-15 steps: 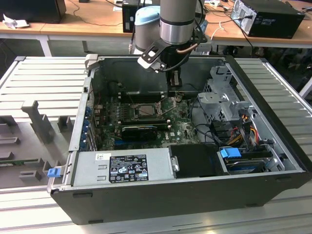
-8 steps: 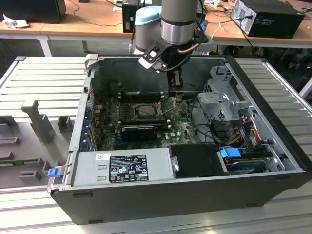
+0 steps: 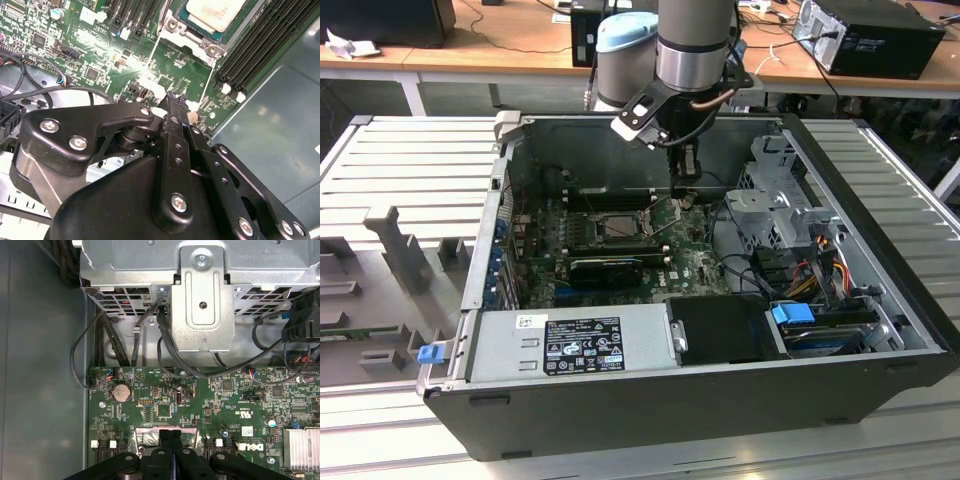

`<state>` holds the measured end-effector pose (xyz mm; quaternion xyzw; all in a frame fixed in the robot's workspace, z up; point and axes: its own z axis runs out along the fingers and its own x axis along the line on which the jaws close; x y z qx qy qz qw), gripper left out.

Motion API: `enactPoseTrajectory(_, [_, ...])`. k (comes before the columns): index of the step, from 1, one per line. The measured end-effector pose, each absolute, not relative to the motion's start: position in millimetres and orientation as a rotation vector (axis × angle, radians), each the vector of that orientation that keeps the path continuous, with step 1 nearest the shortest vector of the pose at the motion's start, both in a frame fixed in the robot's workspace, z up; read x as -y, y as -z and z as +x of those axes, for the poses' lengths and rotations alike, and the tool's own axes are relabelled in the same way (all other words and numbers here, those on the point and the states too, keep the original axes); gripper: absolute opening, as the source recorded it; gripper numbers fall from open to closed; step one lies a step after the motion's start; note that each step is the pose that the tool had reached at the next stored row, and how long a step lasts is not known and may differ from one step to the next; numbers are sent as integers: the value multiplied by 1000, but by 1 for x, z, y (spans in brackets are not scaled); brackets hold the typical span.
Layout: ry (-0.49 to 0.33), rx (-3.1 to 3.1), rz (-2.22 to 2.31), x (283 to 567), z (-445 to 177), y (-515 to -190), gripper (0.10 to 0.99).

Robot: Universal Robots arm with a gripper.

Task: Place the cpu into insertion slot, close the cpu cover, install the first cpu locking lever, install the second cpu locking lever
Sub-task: 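Close the cpu cover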

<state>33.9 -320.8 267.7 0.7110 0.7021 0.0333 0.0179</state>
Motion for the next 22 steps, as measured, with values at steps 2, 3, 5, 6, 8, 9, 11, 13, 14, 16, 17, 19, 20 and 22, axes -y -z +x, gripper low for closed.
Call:
enactPoseTrajectory(2, [-104, -2181, 2209, 321, 35, -268, 106])
enactPoseTrajectory(3, [-104, -2181, 2209, 321, 35, -268, 106])
enactPoseTrajectory(5, [-104, -2181, 2209, 321, 36, -268, 106])
enactPoseTrajectory(6, [-104, -2181, 2209, 321, 37, -268, 106])
enactPoseTrajectory(8, [-104, -2181, 2209, 321, 38, -268, 106])
enactPoseTrajectory(9, [-104, -2181, 2209, 321, 38, -268, 106])
enactPoseTrajectory(11, [-104, -2181, 2209, 321, 39, -268, 106])
enactPoseTrajectory(13, [-104, -2181, 2209, 321, 41, -268, 106])
enactPoseTrajectory(14, [-104, -2181, 2209, 321, 42, -268, 106])
enactPoseTrajectory(16, [-103, -2181, 2209, 321, 44, -267, 106])
enactPoseTrajectory(17, [-103, -2181, 2208, 321, 46, -266, 106])
enactPoseTrajectory(19, [-103, -2181, 2208, 321, 50, -263, 106])
enactPoseTrajectory(20, [-103, -2181, 2208, 321, 51, -261, 106])
enactPoseTrajectory(22, [-104, -2181, 2208, 321, 55, -257, 106])
